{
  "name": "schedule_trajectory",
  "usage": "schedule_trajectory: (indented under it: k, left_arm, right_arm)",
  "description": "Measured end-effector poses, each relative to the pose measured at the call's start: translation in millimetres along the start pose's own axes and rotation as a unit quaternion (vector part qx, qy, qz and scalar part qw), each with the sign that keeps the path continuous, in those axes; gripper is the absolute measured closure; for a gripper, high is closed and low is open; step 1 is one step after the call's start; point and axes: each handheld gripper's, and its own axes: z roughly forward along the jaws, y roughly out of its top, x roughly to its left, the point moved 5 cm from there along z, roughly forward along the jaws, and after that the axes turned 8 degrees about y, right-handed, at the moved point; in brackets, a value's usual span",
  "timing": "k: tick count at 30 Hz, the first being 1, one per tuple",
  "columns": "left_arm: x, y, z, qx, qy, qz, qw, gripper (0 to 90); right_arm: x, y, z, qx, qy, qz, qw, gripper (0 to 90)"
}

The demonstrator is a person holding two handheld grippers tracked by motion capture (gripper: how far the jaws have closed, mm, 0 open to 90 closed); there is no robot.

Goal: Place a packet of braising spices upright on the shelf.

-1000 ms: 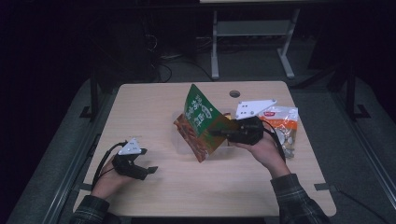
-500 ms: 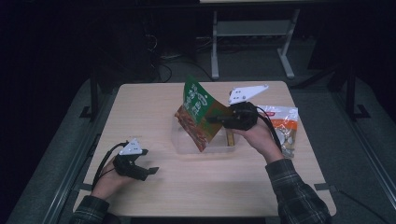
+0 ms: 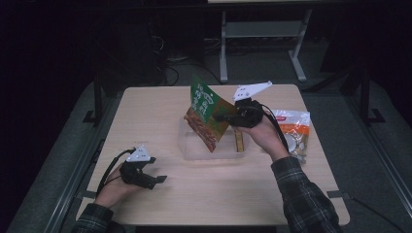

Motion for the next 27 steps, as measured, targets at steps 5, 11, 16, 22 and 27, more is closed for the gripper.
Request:
schedule_trajectory:
  k: [5, 11, 16, 22, 27]
  left_arm:
    - [-1.1, -2.6, 0.4, 0.013, -0.003, 0.018, 0.9997, 14.5]
    - [-1.2, -2.3, -0.4, 0.010, -0.009, 0.015, 0.9998, 14.5]
    - [-3.6, -2.4, 0.2, 0.007, -0.016, 0.017, 0.9997, 14.8]
    - [-4.5, -3.0, 1.0, 0.012, -0.018, 0.022, 0.9995, 14.8]
    - [-4.5, -2.8, 0.6, 0.012, -0.018, 0.022, 0.9995, 14.8]
  right_arm:
    - [-6.3, -3.5, 4.4, 0.006, -0.003, 0.009, 0.9999, 90.0]
    - [-9.6, -6.6, 12.8, 0.016, -0.001, 0.015, 0.9998, 90.0]
    - [-10.8, -8.8, 19.8, 0.024, -0.001, 0.017, 0.9996, 90.0]
    - [-12.9, -11.7, 28.7, 0.037, -0.001, 0.018, 0.9992, 90.0]
    - [-14.7, -13.3, 33.3, 0.043, -0.001, 0.020, 0.9989, 90.0]
